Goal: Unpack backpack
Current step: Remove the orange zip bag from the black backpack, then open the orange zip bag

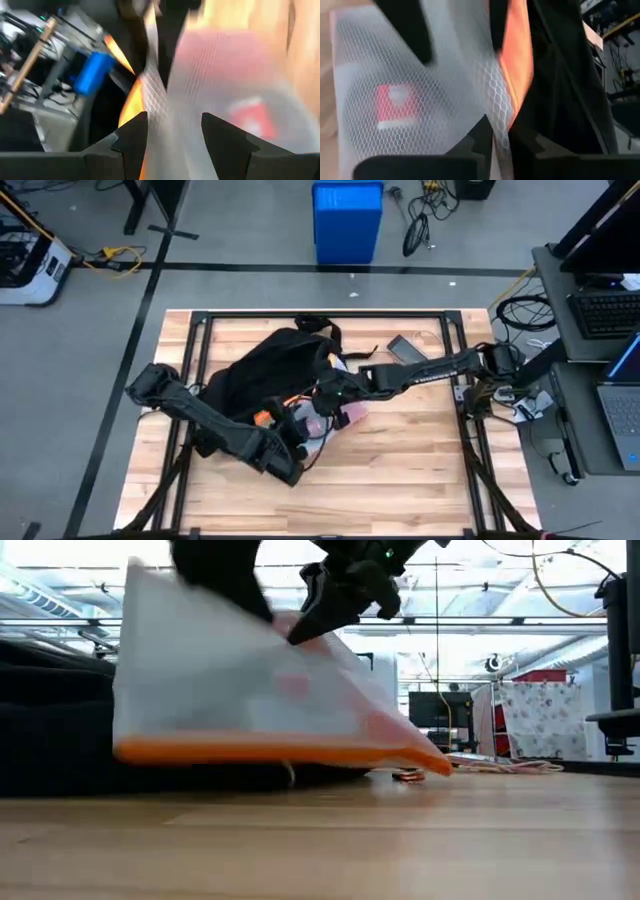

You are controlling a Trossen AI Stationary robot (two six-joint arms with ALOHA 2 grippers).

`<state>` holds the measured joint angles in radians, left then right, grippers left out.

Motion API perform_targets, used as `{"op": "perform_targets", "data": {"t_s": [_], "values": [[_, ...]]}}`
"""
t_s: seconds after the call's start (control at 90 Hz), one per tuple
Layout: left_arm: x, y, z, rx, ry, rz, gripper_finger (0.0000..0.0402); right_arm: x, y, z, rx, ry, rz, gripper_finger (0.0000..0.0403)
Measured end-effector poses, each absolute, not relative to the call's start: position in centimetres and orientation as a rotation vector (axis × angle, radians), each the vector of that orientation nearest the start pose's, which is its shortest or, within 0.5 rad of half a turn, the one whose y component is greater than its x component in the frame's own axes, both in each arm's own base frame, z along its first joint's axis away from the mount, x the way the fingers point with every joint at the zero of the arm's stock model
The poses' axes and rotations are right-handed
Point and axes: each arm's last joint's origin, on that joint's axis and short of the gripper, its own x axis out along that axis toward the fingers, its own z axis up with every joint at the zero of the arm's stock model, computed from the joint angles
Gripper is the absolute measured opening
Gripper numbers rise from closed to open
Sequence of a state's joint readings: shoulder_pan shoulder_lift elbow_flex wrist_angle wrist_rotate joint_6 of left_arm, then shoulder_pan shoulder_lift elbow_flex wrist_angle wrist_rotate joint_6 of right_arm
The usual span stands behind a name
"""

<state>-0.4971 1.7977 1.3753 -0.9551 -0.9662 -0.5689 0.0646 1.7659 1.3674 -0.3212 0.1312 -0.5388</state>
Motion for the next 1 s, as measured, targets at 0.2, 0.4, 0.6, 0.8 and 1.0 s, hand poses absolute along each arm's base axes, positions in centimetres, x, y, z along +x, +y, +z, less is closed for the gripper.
{"op": "perform_targets", "data": {"t_s": [0.2, 0.4, 0.6, 0.8, 1.0], "values": [[30.5, -11.8, 19.4, 0.439, 0.967, 0.677, 0.0176, 38.5, 2.4, 27.8, -0.586, 0.659, 0.108, 0.0077], [30.1, -9.8, 17.0, 0.414, 1.001, 0.718, 0.0176, 37.1, 2.4, 30.4, -0.584, 0.593, 0.096, 0.01], [29.6, -8.9, 15.9, 0.422, 1.021, 0.741, 0.0176, 33.5, 4.4, 30.8, -0.532, 0.802, 0.107, 0.0111], [29.7, -8.9, 15.9, 0.423, 1.009, 0.745, 0.0176, 31.5, 7.4, 28.0, -0.418, 1.099, 0.136, 0.0112], [29.7, -8.9, 15.9, 0.428, 1.01, 0.743, 0.0176, 31.3, 10.1, 25.3, -0.347, 1.237, 0.011, 0.0112]]}}
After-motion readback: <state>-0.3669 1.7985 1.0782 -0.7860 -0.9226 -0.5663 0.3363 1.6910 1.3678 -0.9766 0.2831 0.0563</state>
